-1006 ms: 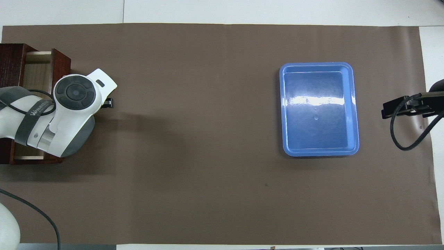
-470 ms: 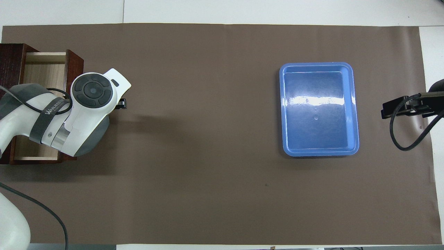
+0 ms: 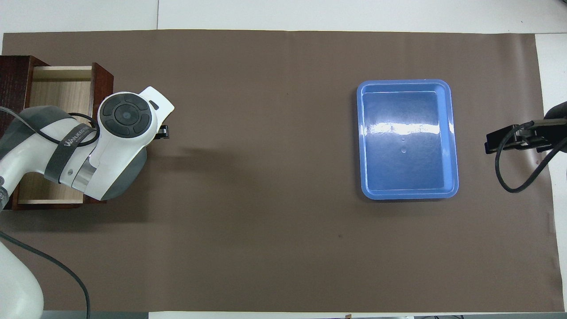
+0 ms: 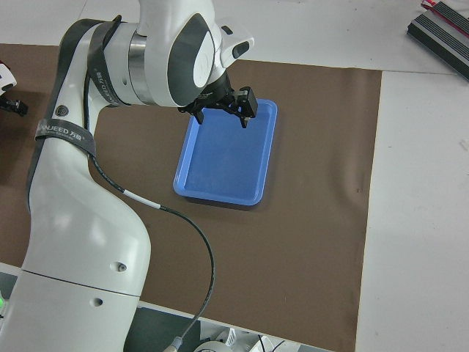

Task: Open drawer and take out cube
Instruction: 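Grip the white handle with the left gripper and pull the drawer open, then release the handle and lower the left gripper toward the yellow cube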

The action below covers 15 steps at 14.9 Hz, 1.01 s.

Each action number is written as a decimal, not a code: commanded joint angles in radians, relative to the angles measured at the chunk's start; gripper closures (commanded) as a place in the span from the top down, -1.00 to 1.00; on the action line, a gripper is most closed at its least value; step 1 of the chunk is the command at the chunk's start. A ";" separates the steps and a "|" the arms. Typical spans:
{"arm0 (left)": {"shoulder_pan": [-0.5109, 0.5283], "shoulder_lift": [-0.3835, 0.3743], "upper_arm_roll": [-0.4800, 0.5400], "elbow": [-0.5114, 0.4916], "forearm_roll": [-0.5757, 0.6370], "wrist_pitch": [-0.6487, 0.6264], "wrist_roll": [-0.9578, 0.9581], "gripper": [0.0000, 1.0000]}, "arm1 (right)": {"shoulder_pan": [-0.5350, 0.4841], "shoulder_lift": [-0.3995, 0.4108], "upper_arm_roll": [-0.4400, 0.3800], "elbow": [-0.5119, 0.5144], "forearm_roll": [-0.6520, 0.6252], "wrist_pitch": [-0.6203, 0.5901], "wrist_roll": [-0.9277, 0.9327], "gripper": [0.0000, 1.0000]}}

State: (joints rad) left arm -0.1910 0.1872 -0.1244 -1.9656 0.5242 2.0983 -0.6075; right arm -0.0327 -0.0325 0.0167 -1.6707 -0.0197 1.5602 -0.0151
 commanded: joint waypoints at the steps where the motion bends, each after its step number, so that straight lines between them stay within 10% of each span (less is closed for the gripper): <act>1: -0.012 0.015 -0.021 0.027 -0.027 -0.032 -0.024 1.00 | -0.015 -0.030 0.006 -0.034 0.017 0.011 -0.016 1.00; 8: -0.008 0.006 -0.023 0.097 -0.029 -0.133 -0.020 1.00 | -0.001 -0.029 0.008 -0.029 0.017 0.020 -0.006 1.00; 15: 0.007 0.008 0.066 0.387 -0.349 -0.388 -0.029 1.00 | -0.004 -0.030 0.008 -0.035 0.017 0.012 -0.008 1.00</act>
State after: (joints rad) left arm -0.1899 0.1843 -0.1222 -1.6687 0.2652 1.7853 -0.6324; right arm -0.0317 -0.0407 0.0200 -1.6778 -0.0197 1.5607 -0.0151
